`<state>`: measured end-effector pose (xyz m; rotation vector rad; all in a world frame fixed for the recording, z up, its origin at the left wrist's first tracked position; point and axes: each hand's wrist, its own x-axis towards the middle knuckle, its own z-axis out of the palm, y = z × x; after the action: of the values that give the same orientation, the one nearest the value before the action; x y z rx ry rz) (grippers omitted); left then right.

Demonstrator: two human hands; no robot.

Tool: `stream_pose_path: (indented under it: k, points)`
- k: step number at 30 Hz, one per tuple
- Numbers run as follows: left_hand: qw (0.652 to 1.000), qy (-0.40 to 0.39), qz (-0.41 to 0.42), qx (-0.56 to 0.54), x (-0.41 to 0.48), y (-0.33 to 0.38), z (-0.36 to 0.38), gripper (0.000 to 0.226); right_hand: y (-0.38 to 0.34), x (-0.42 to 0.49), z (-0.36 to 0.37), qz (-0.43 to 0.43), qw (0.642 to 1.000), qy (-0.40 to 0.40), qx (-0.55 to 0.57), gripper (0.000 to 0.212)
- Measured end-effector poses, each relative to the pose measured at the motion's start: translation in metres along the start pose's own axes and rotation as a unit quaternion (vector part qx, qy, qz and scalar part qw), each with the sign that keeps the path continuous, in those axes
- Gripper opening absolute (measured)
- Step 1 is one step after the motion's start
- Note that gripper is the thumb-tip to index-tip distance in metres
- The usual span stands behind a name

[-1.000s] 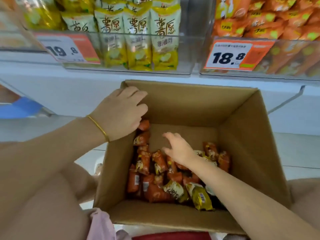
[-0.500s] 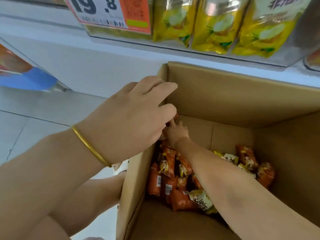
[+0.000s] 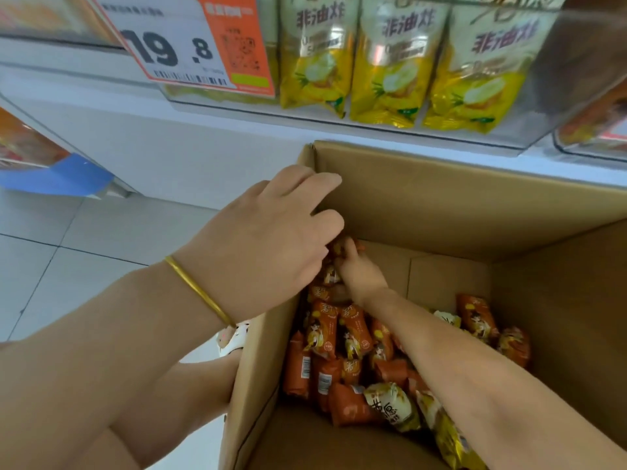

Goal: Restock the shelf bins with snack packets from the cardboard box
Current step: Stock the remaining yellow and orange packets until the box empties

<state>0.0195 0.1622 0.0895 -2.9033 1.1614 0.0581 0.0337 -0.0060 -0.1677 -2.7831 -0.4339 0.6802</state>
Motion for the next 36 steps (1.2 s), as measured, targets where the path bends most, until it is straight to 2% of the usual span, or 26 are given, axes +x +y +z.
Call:
stream_pose_path:
  k: [3, 5, 6, 7, 8, 10, 11, 13, 14, 15, 16, 17, 20, 24, 28, 30, 31, 33, 34, 36]
  points:
    - [0.992, -0.03, -0.082, -0.093, 0.009, 0.013, -0.004, 0.036, 0.008, -0.041, -0.026, -0.019, 0.996, 0.069, 0.061, 0.042]
    - [0.958, -0.084, -0.182, -0.203, 0.015, 0.025, -0.003, 0.036, 0.007, -0.078, -0.054, -0.025, 0.985, 0.119, 0.122, 0.046]
    - [0.929, -0.102, -0.238, -0.265, 0.019, 0.034, -0.001, 0.041, 0.006, -0.097, -0.07, -0.035, 0.977, 0.147, 0.148, 0.048]
    - [0.883, -0.117, -0.3, -0.341, 0.024, 0.043, 0.002, 0.048, 0.005, -0.118, -0.086, -0.045, 0.969, 0.176, 0.167, 0.049]
    - [0.818, -0.131, -0.366, -0.424, 0.028, 0.051, 0.005, 0.056, 0.003, -0.138, -0.101, -0.053, 0.961, 0.205, 0.18, 0.051]
    - [0.652, -0.132, -0.476, -0.576, 0.034, 0.067, 0.008, 0.066, 0.002, -0.175, -0.125, -0.066, 0.945, 0.256, 0.19, 0.055]
    - [0.575, -0.117, -0.502, -0.635, 0.038, 0.072, 0.009, 0.07, 0.002, -0.192, -0.134, -0.074, 0.938, 0.281, 0.188, 0.056]
    - [0.459, -0.088, -0.491, -0.736, 0.049, 0.081, 0.003, 0.077, 0.003, -0.218, -0.145, -0.091, 0.924, 0.329, 0.171, 0.057]
    - [0.417, -0.087, -0.466, -0.775, 0.054, 0.084, 0.0, 0.08, 0.002, -0.228, -0.147, -0.101, 0.921, 0.343, 0.154, 0.057]
    - [0.392, -0.095, -0.438, -0.803, 0.058, 0.087, -0.004, 0.081, 0.002, -0.235, -0.149, -0.113, 0.921, 0.349, 0.129, 0.056]
    - [0.389, -0.104, -0.416, -0.816, 0.061, 0.091, -0.01, 0.078, 0.001, -0.239, -0.151, -0.127, 0.922, 0.352, 0.097, 0.056]
    - [0.4, -0.109, -0.399, -0.818, 0.063, 0.095, -0.015, 0.072, -0.001, -0.243, -0.152, -0.14, 0.923, 0.353, 0.069, 0.056]
    - [0.457, -0.095, -0.383, -0.797, 0.062, 0.102, -0.024, 0.059, -0.001, -0.251, -0.161, -0.192, 0.917, 0.345, 0.063, 0.058]
    - [0.523, -0.038, -0.374, -0.765, 0.06, 0.101, -0.023, 0.057, -0.001, -0.255, -0.169, -0.241, 0.883, 0.34, 0.216, 0.066]
    - [0.537, 0.036, -0.369, -0.758, 0.06, 0.098, -0.025, 0.05, -0.005, -0.249, -0.172, -0.218, 0.878, 0.292, 0.311, 0.1]
    - [0.554, 0.066, -0.363, -0.747, 0.062, 0.094, -0.028, 0.045, -0.005, -0.249, -0.182, -0.165, 0.863, 0.305, 0.367, 0.09]
    - [0.571, 0.076, -0.352, -0.738, 0.063, 0.094, -0.029, 0.044, -0.003, -0.248, -0.188, -0.124, 0.847, 0.323, 0.403, 0.076]
    - [0.634, 0.084, -0.306, -0.706, 0.064, 0.096, -0.03, 0.039, 0.0, -0.244, -0.202, -0.025, 0.818, 0.321, 0.478, 0.055]
    - [0.672, 0.083, -0.271, -0.684, 0.063, 0.099, -0.03, 0.032, 0.003, -0.241, -0.208, 0.01, 0.814, 0.283, 0.507, 0.054]
    - [0.739, 0.075, -0.198, -0.639, 0.064, 0.106, -0.03, 0.021, 0.006, -0.235, -0.213, 0.022, 0.829, 0.184, 0.528, 0.058]
